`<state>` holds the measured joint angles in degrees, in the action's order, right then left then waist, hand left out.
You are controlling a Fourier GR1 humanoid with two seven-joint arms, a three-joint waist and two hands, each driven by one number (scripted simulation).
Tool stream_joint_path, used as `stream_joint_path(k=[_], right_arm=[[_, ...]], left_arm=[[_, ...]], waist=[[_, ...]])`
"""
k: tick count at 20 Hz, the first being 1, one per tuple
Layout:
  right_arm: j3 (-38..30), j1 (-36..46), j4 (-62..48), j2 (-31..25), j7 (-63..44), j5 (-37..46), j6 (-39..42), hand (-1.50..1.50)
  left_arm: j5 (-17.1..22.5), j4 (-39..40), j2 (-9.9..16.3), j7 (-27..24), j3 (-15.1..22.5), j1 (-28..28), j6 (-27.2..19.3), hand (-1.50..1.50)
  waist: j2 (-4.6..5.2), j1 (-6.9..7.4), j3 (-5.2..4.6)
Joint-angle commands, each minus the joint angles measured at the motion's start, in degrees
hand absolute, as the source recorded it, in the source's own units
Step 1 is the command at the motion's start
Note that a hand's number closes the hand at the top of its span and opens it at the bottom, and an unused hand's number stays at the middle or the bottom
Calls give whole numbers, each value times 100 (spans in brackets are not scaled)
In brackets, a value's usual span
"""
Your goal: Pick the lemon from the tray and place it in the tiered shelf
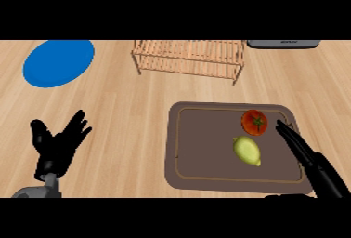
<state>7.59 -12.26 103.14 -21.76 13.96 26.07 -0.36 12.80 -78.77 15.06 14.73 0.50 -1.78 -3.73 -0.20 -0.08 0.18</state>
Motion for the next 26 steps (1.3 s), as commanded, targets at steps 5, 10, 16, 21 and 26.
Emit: stream_joint_path(k=[5, 10, 16, 21, 26], right_arm=[[136, 313, -433, 577, -153, 636, -131, -150], [31, 195, -496, 718, -123, 927, -310, -150], [-164, 800, -914, 920, -310, 1130, -344, -150], [-202, 1157, -1575, 1217, 127, 1141, -627, -150], [-254, 1535, -2365, 1420, 570, 1243, -935, -150]], left_arm=[[-244, 537, -291, -111, -89, -212, 104, 0], [-300, 403, -255, 181, -245, -288, 102, 0], [-293, -119, -282, 534, -290, -98, 198, 0], [-381, 103, -268, 287, -388, -108, 398, 0], [-411, 320, -221, 232, -538, -221, 456, 0]], waist=[[21, -4, -18], [21, -10, -18], [17, 8, -17], [19, 8, -17], [24, 17, -17]])
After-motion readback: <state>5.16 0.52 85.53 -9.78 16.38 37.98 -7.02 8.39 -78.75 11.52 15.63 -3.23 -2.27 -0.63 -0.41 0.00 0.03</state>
